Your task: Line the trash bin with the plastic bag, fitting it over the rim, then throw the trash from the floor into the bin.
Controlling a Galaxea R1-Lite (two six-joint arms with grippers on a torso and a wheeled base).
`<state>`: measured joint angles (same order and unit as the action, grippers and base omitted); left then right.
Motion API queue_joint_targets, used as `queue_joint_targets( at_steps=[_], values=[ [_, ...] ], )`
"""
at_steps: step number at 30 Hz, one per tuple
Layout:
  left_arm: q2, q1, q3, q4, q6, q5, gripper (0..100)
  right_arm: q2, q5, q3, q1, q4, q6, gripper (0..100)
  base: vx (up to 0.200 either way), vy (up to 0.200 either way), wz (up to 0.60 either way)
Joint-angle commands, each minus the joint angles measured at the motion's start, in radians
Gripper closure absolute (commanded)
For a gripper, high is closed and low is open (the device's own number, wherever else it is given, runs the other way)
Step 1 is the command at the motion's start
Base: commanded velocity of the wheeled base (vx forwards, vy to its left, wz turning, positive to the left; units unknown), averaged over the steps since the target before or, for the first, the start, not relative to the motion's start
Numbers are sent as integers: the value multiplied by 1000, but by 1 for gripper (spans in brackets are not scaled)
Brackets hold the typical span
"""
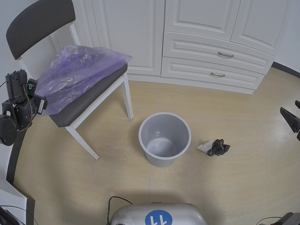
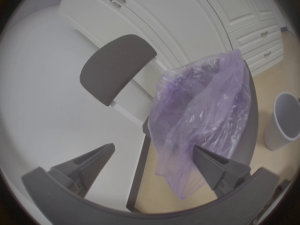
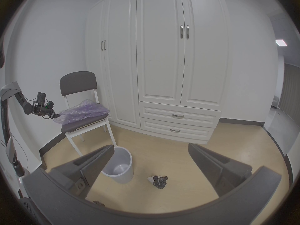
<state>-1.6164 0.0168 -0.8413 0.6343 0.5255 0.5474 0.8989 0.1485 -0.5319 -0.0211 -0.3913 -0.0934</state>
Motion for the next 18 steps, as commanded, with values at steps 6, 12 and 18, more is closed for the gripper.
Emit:
queue_joint_targets(
  at_steps=[6,12,18],
  values=[
    [-36,5,79,7,-2,0,0,-6,0,1,0,-1,0,0,0,0,0],
    [-69,5,87,44,1,0,0,-8,0,0,1,0,1,0,0,0,0],
    [-105,8,74,91,16,2,0,-6,0,-2,3,-1,1,0,0,0,0]
  ],
)
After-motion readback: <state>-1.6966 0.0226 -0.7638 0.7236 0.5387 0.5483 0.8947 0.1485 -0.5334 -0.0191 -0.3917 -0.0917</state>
